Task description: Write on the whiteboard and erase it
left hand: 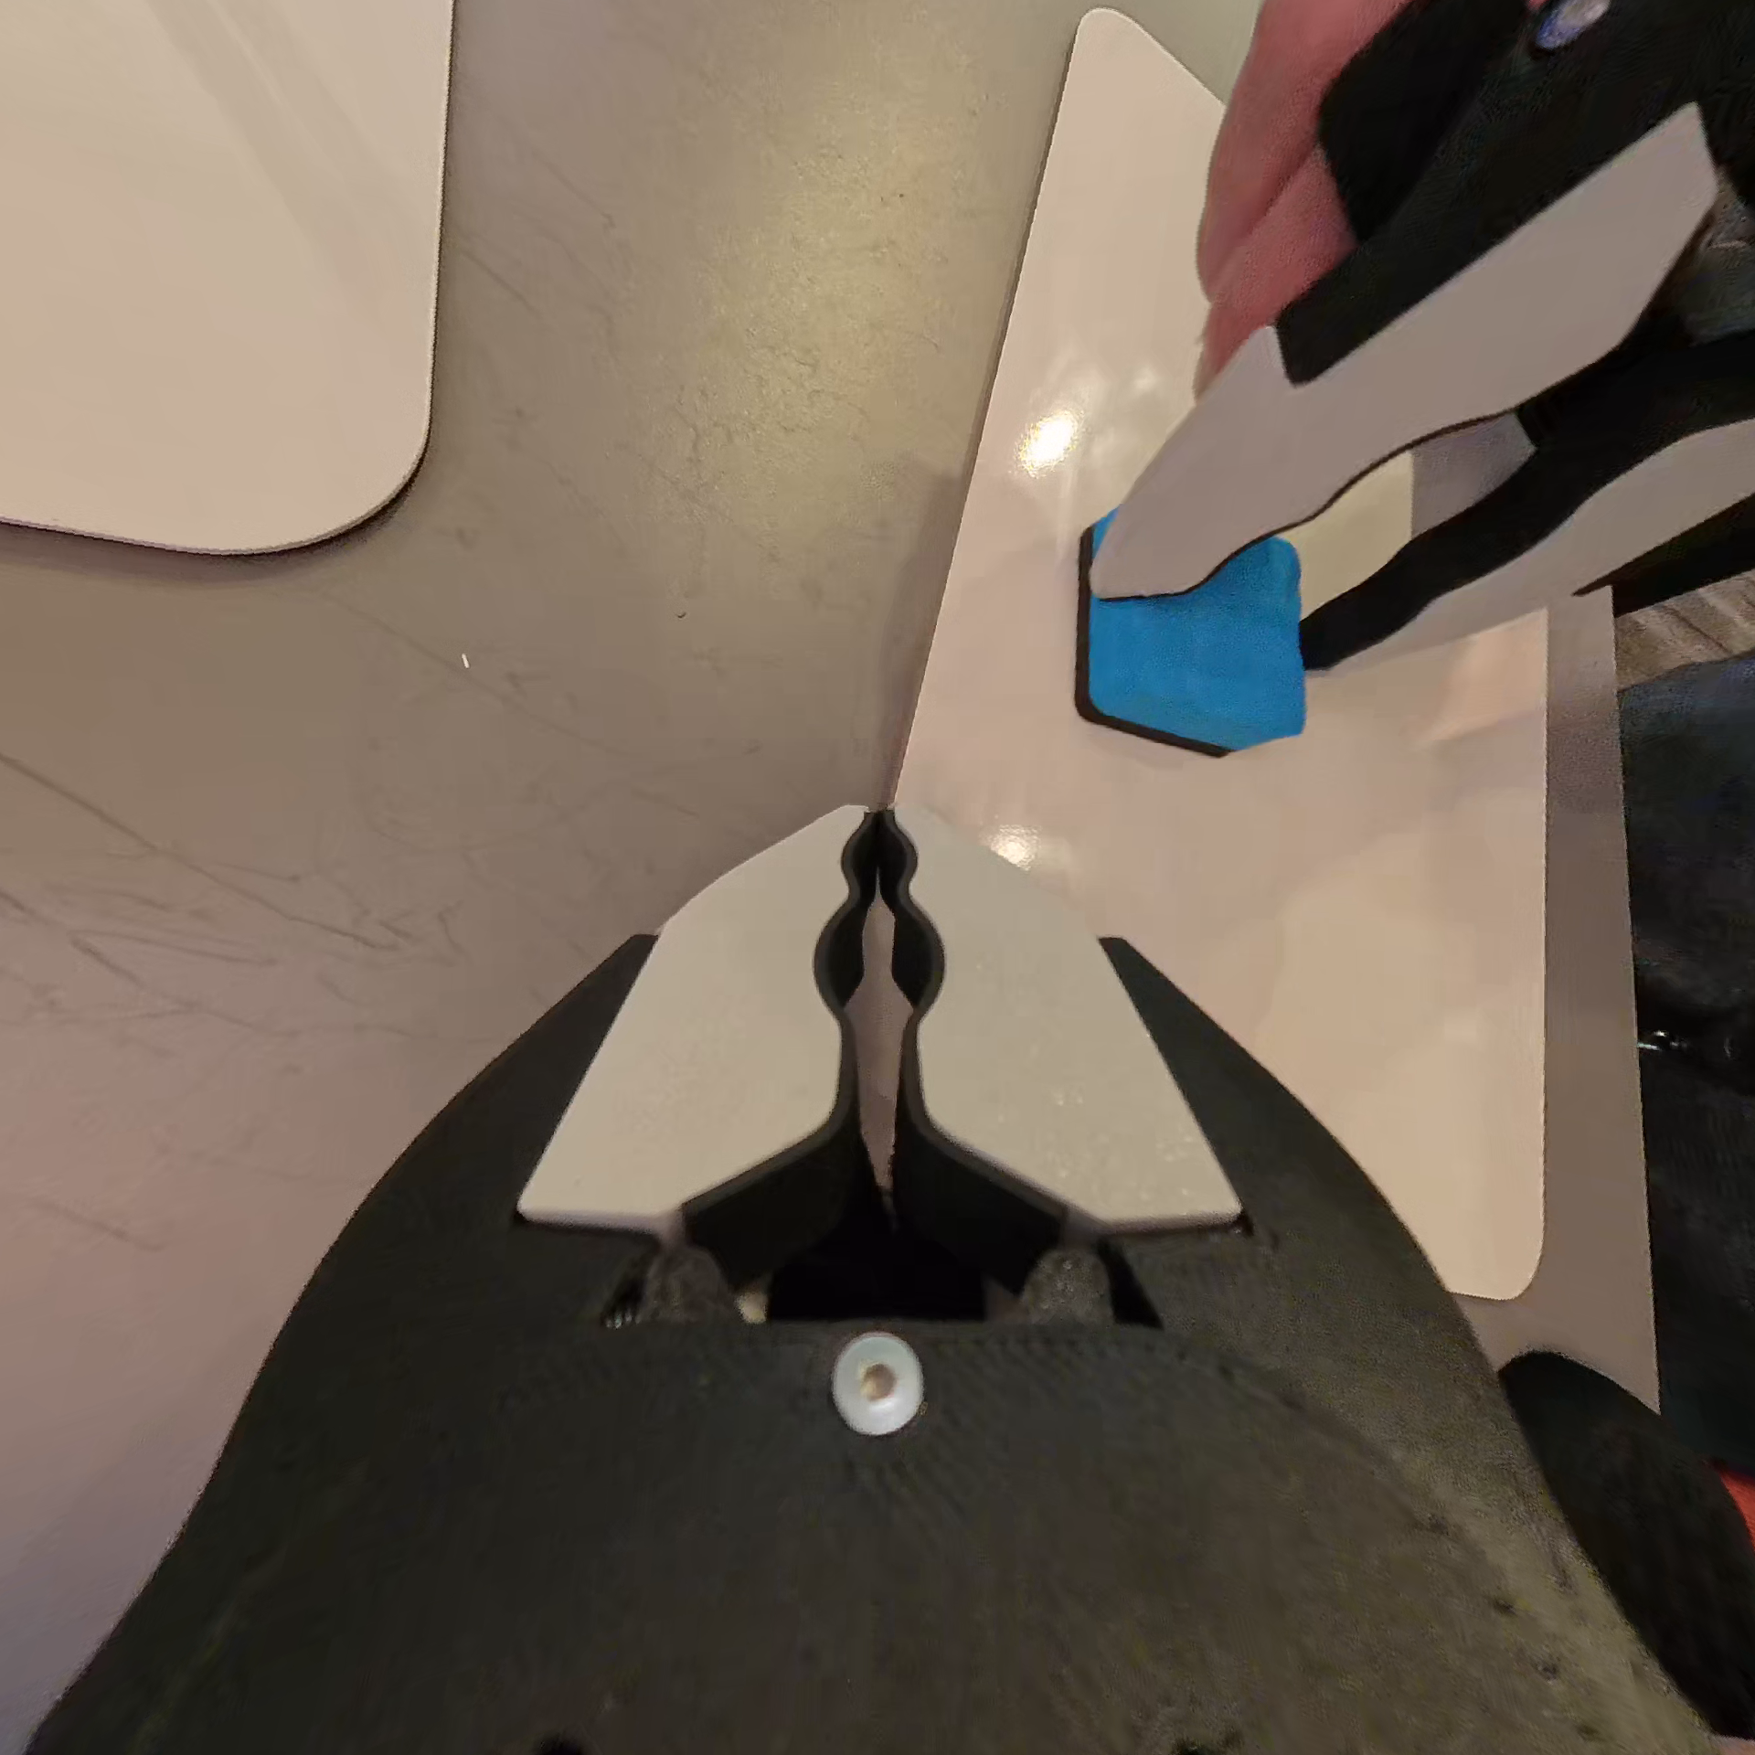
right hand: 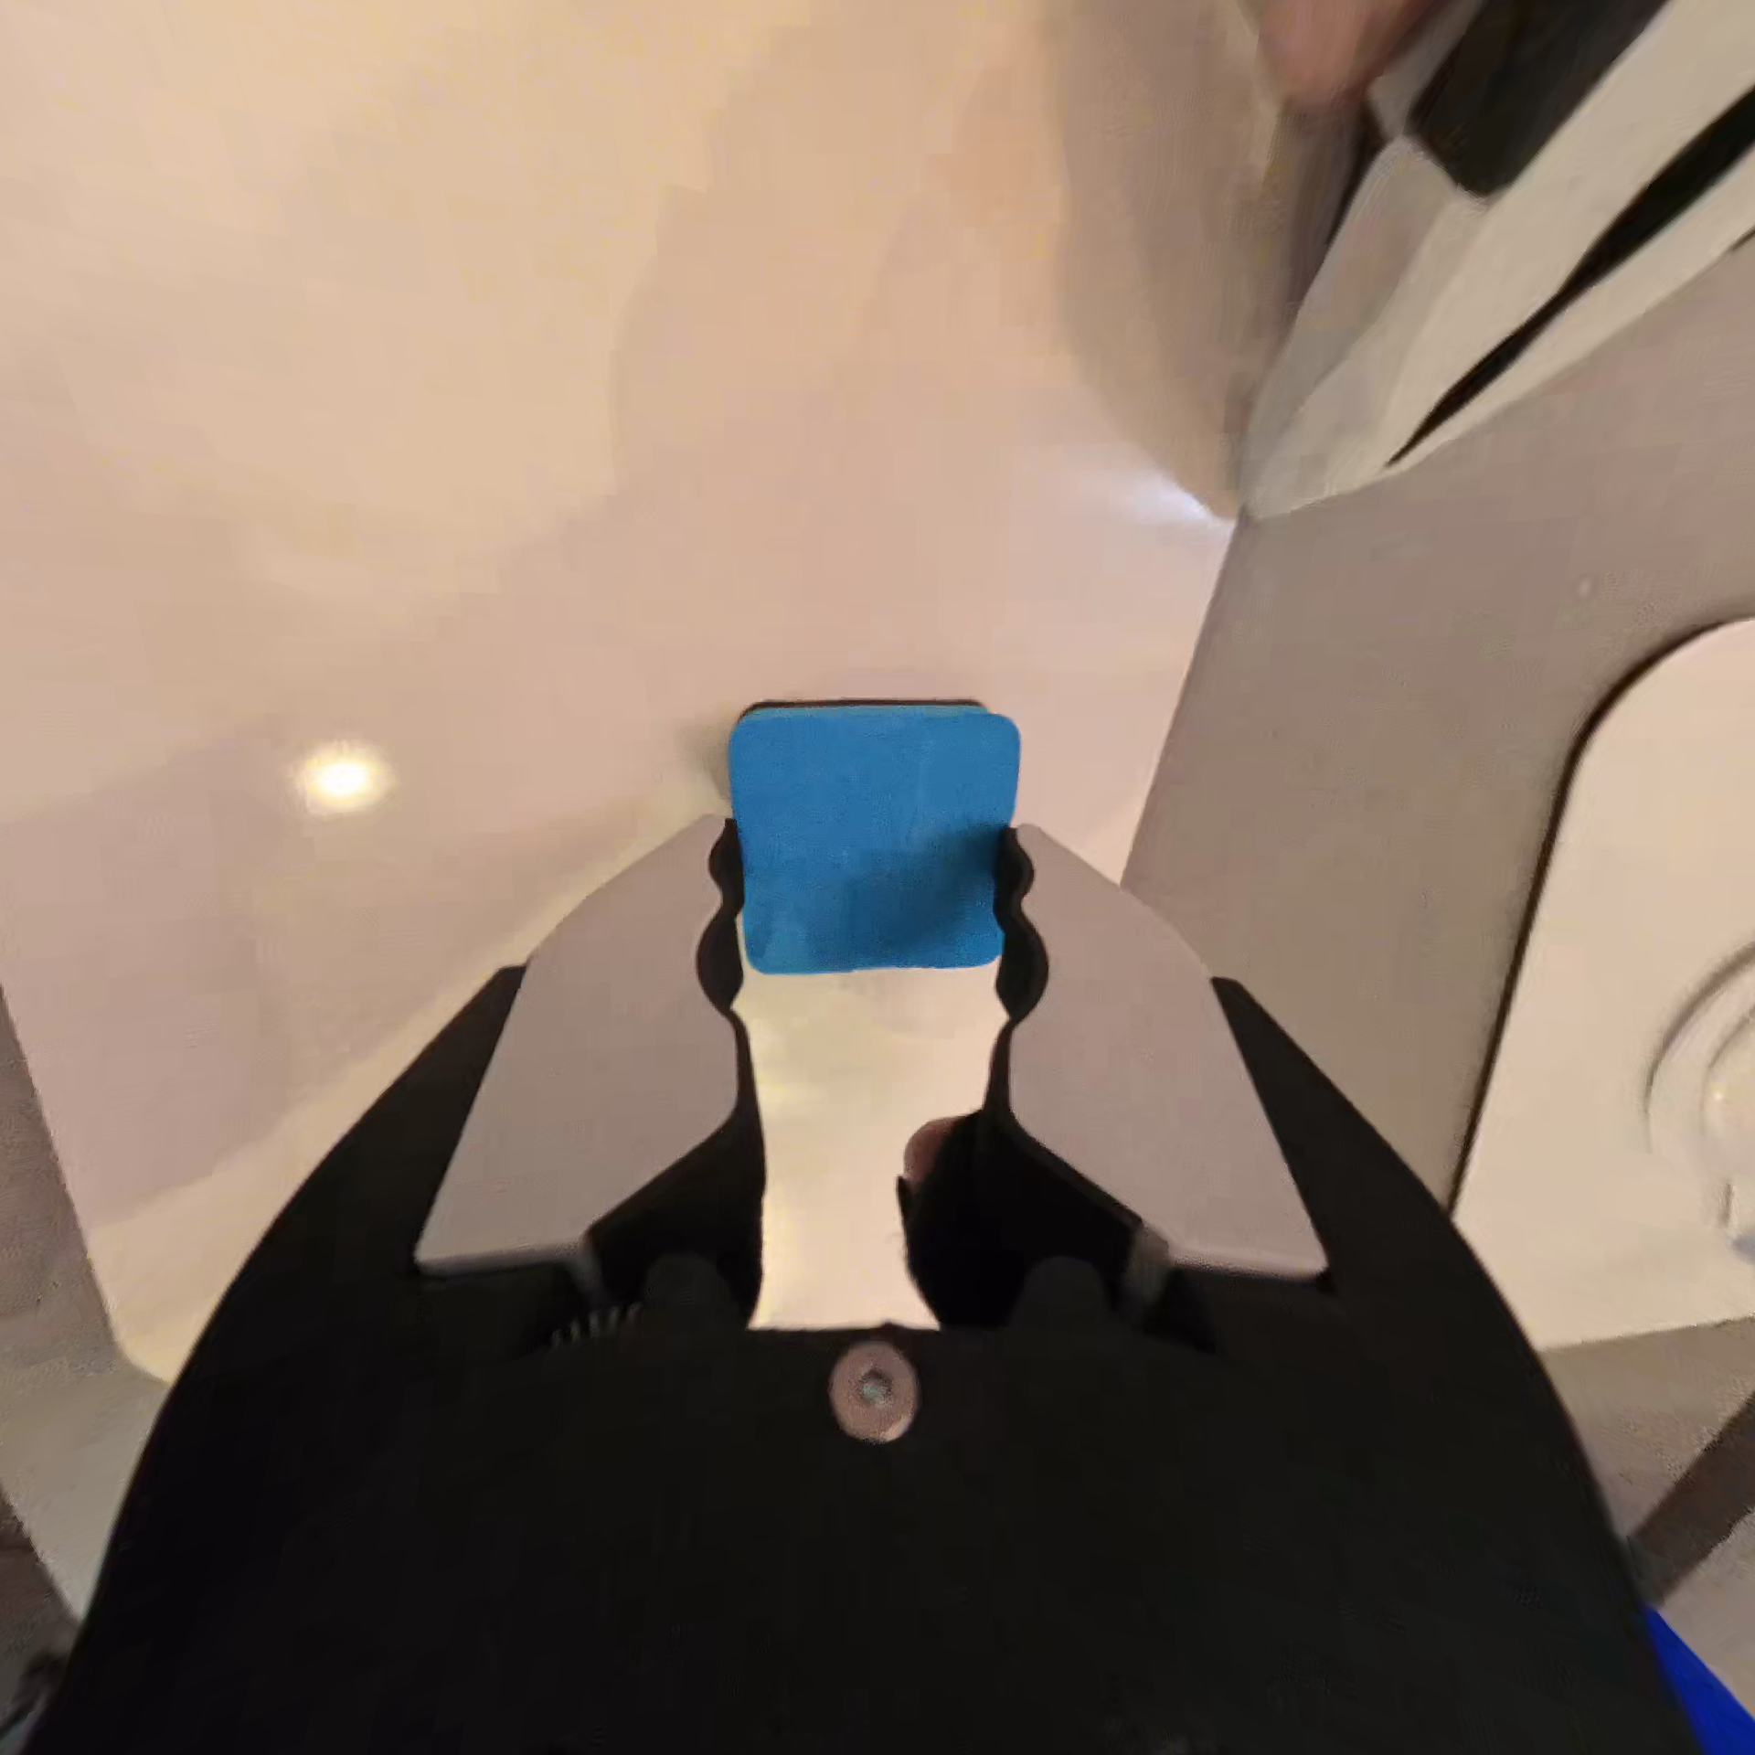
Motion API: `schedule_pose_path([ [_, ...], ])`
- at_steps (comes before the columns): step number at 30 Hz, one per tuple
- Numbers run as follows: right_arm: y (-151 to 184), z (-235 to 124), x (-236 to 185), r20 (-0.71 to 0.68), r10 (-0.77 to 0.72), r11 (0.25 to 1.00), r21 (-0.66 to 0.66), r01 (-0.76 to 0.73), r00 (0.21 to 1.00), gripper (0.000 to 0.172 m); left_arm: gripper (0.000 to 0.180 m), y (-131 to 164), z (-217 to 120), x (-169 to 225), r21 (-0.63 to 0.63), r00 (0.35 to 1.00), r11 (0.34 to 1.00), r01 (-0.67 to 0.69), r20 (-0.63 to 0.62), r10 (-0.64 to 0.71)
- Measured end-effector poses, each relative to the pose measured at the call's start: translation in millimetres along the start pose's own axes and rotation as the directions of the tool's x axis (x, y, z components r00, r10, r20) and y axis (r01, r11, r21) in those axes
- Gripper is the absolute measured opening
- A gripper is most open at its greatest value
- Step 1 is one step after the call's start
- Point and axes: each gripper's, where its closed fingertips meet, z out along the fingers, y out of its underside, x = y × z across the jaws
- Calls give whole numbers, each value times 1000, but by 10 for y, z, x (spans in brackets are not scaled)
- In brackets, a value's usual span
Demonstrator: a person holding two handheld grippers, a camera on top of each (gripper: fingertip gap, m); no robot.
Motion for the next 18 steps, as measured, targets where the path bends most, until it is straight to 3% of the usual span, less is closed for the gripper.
schedule_pose_path([
  [2,59,-15,-67,-14,-17,1000,7,17,1000,53,1,1,1,2,2,1000,1000,-6,6,6],
  [3,254,-55,-116,-9,19,1000,-5,-19,1000,53,1,1,0,1,1,1000,1000,-6,7,6],
  [7,1384,-300,-451,2,266,962,-64,-265,964,53,1,2,0,1,0,1000,1000,-2,2,2],
  [10,1230,-297,-795,3,194,981,-4,-194,981,53,1,1,1,0,0,1000,1000,1,0,-1],
  [12,1424,-312,-602,-93,317,948,14,-318,944,53,1,1,0,0,1,1000,1000,-1,4,1],
  [13,1550,-337,-626,-75,378,926,15,-378,923,52,1,1,1,1,1,1000,1000,-2,7,2],
  [16,1344,-352,-973,47,273,960,48,-275,961,52,1,1,0,2,0,1000,1000,0,4,0],
  [18,1432,-376,-879,-23,270,963,26,-269,963,53,1,0,-1,3,0,1000,1000,-1,4,1],
])
